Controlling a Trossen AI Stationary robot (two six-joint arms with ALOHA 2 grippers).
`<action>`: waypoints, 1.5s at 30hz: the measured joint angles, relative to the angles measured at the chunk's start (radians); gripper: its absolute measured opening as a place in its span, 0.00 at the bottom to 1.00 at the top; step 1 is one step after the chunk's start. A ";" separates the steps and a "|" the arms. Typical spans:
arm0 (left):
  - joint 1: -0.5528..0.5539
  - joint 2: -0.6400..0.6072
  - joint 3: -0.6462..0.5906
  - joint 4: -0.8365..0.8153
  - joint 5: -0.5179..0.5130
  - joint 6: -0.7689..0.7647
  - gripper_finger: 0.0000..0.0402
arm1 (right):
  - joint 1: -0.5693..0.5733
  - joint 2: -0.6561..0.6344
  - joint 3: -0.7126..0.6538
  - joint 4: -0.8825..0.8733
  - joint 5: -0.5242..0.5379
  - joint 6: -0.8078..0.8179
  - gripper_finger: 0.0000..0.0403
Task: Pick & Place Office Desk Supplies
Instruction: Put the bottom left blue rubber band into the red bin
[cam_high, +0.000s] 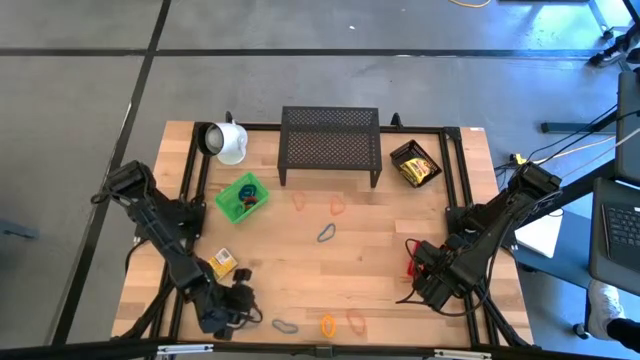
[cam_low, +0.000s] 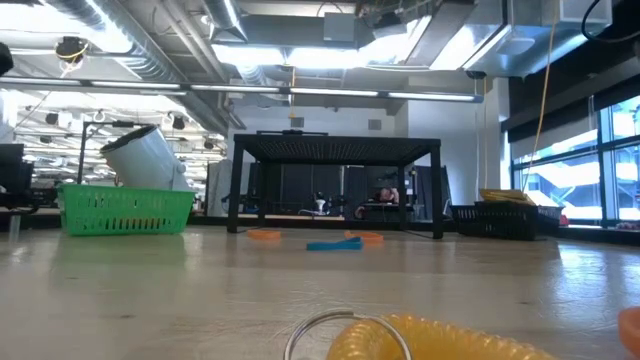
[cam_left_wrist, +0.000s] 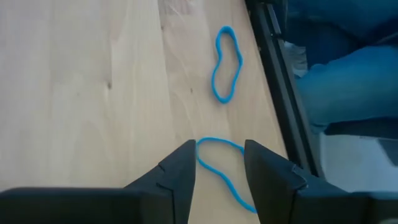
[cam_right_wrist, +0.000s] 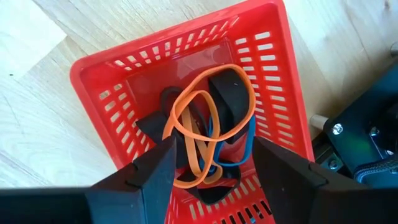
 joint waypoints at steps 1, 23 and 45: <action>-0.002 0.000 0.000 -0.001 -0.010 0.010 0.32 | 0.000 0.000 0.000 0.000 0.002 0.000 0.53; -0.002 0.215 0.003 0.101 0.000 0.179 0.31 | 0.000 0.000 0.000 0.034 0.086 -0.018 0.53; 0.024 0.238 -0.003 0.188 -0.317 0.162 0.01 | -0.001 0.000 0.000 0.049 0.089 -0.012 0.53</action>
